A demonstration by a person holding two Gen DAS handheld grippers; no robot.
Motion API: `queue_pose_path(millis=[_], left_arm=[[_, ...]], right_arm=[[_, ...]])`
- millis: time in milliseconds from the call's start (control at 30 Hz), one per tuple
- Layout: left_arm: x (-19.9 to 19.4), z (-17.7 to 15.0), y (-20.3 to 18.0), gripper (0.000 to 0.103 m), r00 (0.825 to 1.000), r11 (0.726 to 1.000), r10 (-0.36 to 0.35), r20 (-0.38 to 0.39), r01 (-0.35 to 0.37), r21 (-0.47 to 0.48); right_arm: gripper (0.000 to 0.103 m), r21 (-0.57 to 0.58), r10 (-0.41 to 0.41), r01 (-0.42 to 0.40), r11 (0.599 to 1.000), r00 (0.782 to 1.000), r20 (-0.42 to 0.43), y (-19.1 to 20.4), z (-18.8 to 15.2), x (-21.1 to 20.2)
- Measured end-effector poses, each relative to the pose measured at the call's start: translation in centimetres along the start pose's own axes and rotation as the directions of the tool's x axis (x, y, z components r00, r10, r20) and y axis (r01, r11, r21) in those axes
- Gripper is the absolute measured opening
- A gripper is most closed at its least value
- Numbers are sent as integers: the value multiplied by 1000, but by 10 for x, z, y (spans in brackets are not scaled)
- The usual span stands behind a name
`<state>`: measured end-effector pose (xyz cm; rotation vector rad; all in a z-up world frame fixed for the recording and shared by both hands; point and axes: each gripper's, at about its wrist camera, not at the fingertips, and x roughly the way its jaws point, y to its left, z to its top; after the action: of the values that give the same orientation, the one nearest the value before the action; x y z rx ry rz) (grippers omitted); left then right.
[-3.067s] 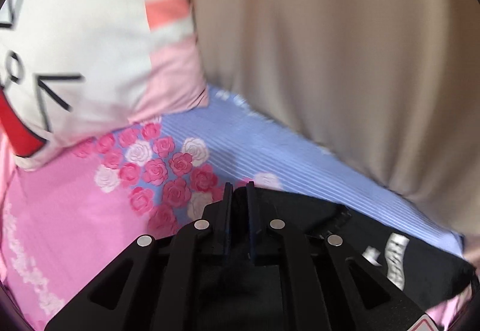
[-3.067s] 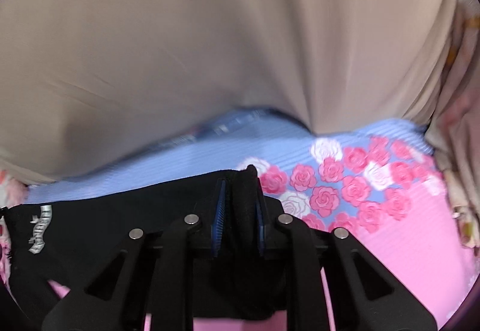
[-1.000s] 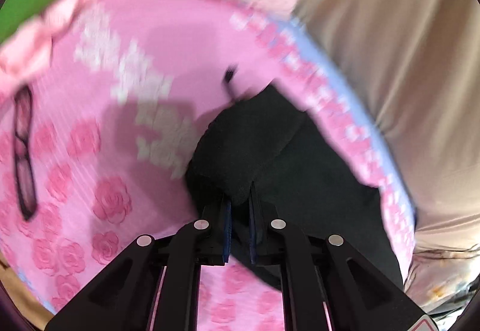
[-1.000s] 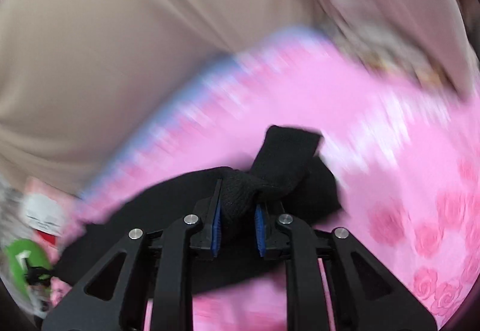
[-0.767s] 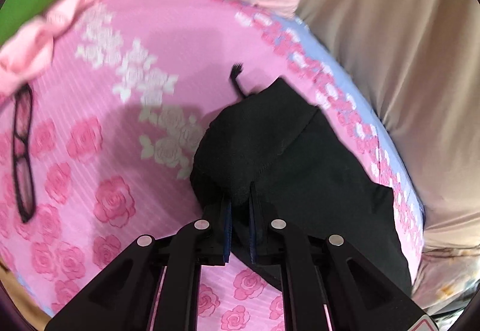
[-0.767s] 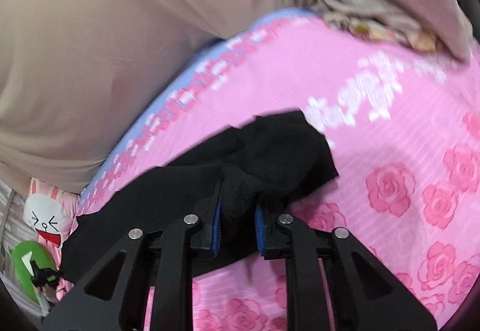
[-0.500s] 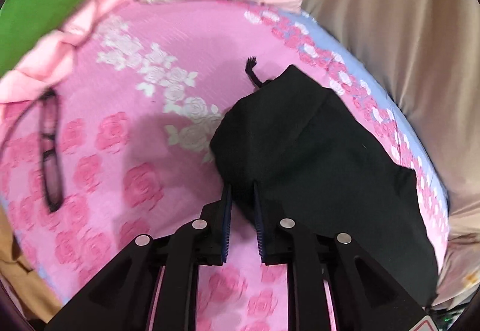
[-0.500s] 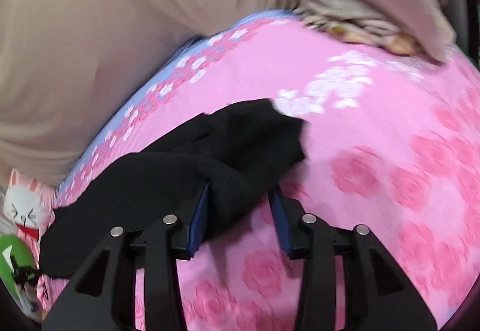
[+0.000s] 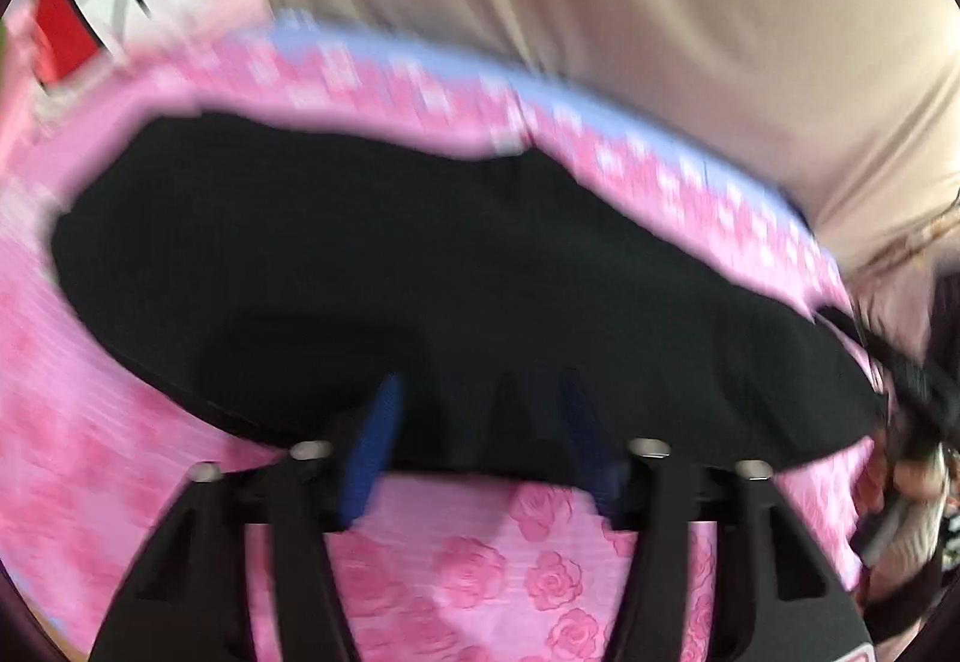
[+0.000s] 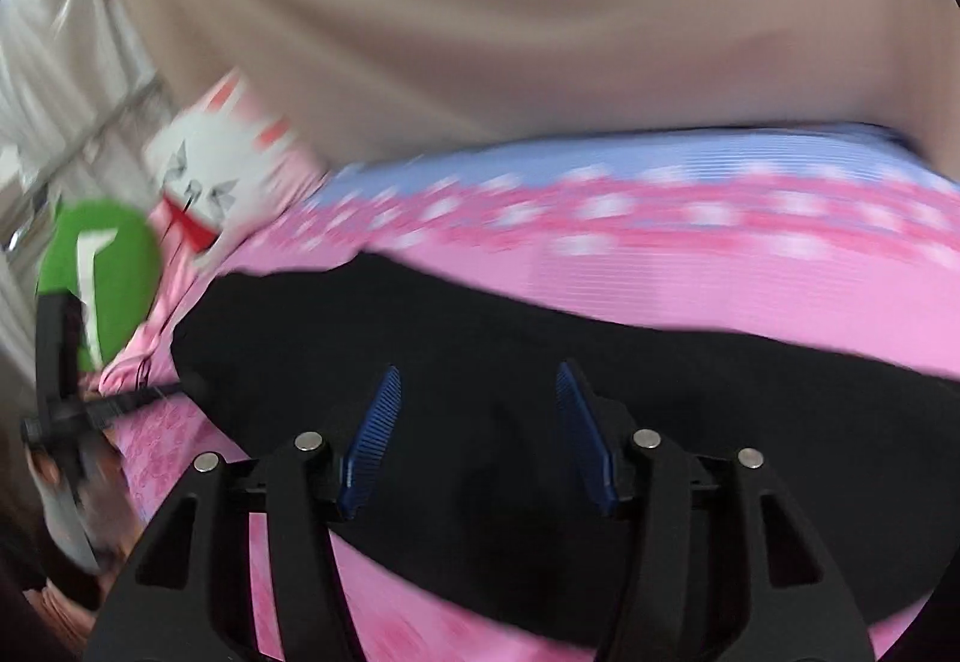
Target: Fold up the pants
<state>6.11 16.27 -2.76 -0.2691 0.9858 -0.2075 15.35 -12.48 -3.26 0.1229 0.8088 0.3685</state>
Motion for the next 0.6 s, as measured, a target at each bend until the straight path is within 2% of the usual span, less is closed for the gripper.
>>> queue_pose_path(millis=[67, 133, 267, 300, 333, 367, 400, 467, 533, 600], left_arm=[[16, -10, 2, 0, 999, 1000, 19, -29, -19, -4], [16, -16, 13, 0, 1000, 1000, -17, -18, 17, -23], [11, -26, 20, 0, 998, 998, -64, -20, 64, -14], [11, -29, 21, 0, 997, 997, -76, -18, 75, -15], [12, -30, 23, 0, 996, 996, -87, -18, 86, -20], [12, -33, 25, 0, 995, 995, -97, -18, 97, -23], [13, -34, 26, 0, 995, 995, -103, -21, 102, -21], [17, -37, 24, 0, 992, 993, -116, -42, 115, -24], [18, -37, 25, 0, 992, 992, -122, -40, 121, -28], [16, -39, 24, 0, 993, 993, -116, -27, 116, -26]], right_arm=[[52, -45, 3, -5, 999, 999, -51, 23, 19, 45], [52, -83, -14, 7, 997, 996, -84, 41, 38, 85], [52, -113, -34, 22, 993, 994, -104, 64, 63, 135], [48, -119, -37, 23, 993, 992, -117, 68, 66, 146], [39, -133, -44, 23, 991, 987, -156, 71, 68, 164], [10, -156, -70, 43, 987, 982, -177, 74, 68, 176], [8, -179, -113, 83, 980, 979, -169, 75, 68, 184], [7, -191, -161, 132, 973, 976, -145, 69, 72, 202], [8, -135, -158, 141, 981, 979, -126, 63, 81, 204], [9, -81, -113, 106, 991, 990, -80, 61, 87, 182]])
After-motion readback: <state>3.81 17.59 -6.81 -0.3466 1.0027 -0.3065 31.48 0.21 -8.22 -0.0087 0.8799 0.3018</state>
